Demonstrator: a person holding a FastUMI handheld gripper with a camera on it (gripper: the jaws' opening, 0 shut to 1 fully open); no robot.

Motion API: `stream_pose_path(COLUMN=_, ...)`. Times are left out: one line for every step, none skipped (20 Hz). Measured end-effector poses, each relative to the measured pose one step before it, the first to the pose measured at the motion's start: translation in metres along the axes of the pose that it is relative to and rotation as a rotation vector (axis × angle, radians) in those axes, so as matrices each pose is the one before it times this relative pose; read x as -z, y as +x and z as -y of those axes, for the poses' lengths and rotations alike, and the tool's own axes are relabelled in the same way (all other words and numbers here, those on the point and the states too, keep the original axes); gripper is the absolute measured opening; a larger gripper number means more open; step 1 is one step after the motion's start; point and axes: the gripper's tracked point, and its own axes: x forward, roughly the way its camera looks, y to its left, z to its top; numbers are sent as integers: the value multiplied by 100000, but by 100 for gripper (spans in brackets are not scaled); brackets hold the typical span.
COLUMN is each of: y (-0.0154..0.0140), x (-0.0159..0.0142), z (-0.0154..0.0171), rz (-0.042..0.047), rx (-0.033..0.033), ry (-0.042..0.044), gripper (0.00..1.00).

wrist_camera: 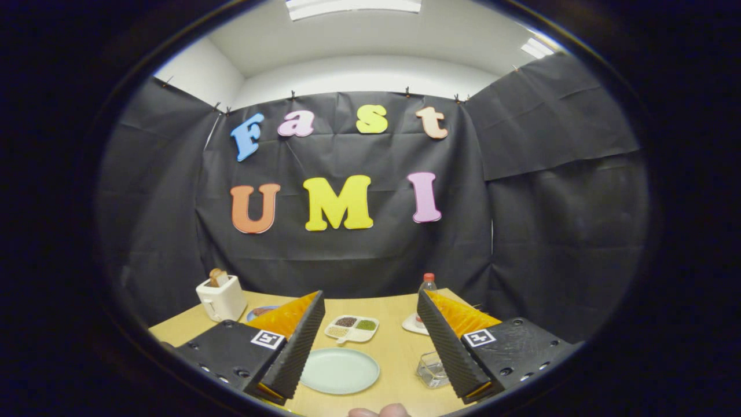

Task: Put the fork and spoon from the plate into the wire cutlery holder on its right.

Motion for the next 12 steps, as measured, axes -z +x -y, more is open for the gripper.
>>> stream_pose_path(y=-35, x=52, z=176, rz=-3, rx=226, ry=-52, gripper=96)
stream_pose_path(y=18, x=32, z=134, rz=45, rx=417, ry=-19, gripper=96)
stream_pose_path(y=30, x=90, z=19, rz=-139, rx=240, ry=-510, gripper=96)
stream_pose_path(y=-55, x=209, z=-62, rz=-269, rx=169, ry=-975, gripper=96)
stream_pose_path(y=-29, x=-19, z=62, rz=74, rx=281, ry=-904, gripper=96)
stream_pose_path(y=-21, x=-293, z=133, rz=308, rx=220, ry=-41, gripper=96)
stream_pose_path(y=-36, x=-163, z=49, rz=201, rx=166, ry=448, gripper=96)
stream_pose_path(y=-22, x=-103, z=41, rz=96, rx=35, ry=1014, gripper=96)
stream_pose_path(y=12, x=-12, z=-27, rz=-35, rx=-64, ry=749, gripper=96)
stream_pose_path(y=67, x=117, z=-12, rz=-117, rx=31, ry=290, gripper=96)
stream_pose_path(y=30, x=185, z=-138, rz=-520, rx=-199, ry=-361, gripper=96)
stream_pose_path(y=45, x=191, z=-97, rz=-342, rx=-190, ry=-461, gripper=96)
